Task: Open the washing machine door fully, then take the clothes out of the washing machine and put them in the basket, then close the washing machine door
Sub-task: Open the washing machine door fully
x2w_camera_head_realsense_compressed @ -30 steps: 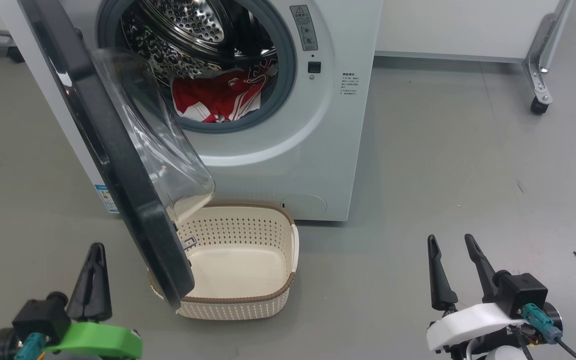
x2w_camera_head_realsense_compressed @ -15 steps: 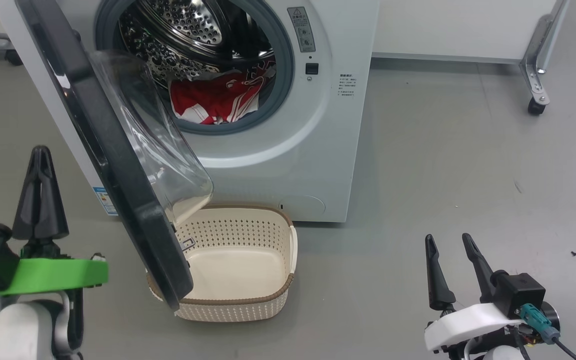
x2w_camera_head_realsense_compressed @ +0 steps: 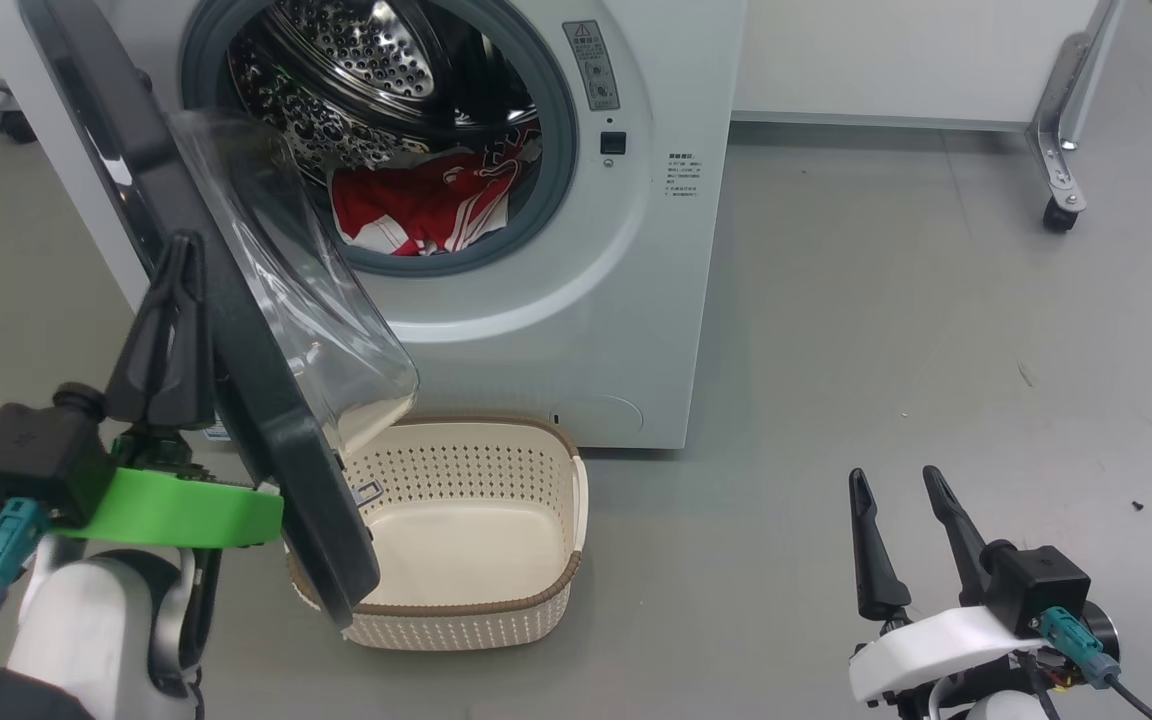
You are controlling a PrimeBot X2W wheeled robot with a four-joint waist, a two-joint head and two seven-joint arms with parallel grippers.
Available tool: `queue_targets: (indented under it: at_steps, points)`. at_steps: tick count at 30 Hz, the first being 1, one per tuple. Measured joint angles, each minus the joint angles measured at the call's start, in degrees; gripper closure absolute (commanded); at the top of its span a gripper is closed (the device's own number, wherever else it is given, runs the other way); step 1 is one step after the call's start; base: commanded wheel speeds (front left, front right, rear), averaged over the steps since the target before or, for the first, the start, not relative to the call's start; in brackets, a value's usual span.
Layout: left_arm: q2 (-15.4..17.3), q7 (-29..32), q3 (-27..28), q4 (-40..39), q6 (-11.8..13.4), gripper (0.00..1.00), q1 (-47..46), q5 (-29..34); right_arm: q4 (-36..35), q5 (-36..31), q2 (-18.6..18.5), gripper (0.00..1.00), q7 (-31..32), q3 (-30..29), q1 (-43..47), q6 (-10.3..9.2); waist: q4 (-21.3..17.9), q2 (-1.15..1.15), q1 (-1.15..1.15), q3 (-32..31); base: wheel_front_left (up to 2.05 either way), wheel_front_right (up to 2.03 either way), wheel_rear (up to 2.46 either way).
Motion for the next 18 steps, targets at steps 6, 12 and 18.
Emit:
queue_targets:
  at_steps: [6, 12, 18]
  points:
    - [-1.23, 3.35, -3.78, 0.24, -0.52, 1.0, 0.2, 0.0, -0.11, -0.53, 0.18, 0.0, 0.0, -0.49, 0.02, 0.36, -0.33, 0.0, 0.0, 0.05, 0.0, 0.0, 0.0]
    - [-2.11, 6.31, -7.16, 1.14, -0.91, 1.0, 2.26, -0.1, -0.2, -1.02, 0.41, 0.0, 0.0, -0.9, 0.19, 0.75, -0.49, 0.0, 0.0, 0.26, 0.0, 0.0, 0.0]
    - [-3.02, 8.96, -8.57, 2.87, -0.91, 1.0, 3.85, -1.03, -0.2, -1.07, 0.7, 0.0, 0.0, -1.36, 1.09, 0.92, -0.46, 0.0, 0.0, 0.67, 0.0, 0.0, 0.0]
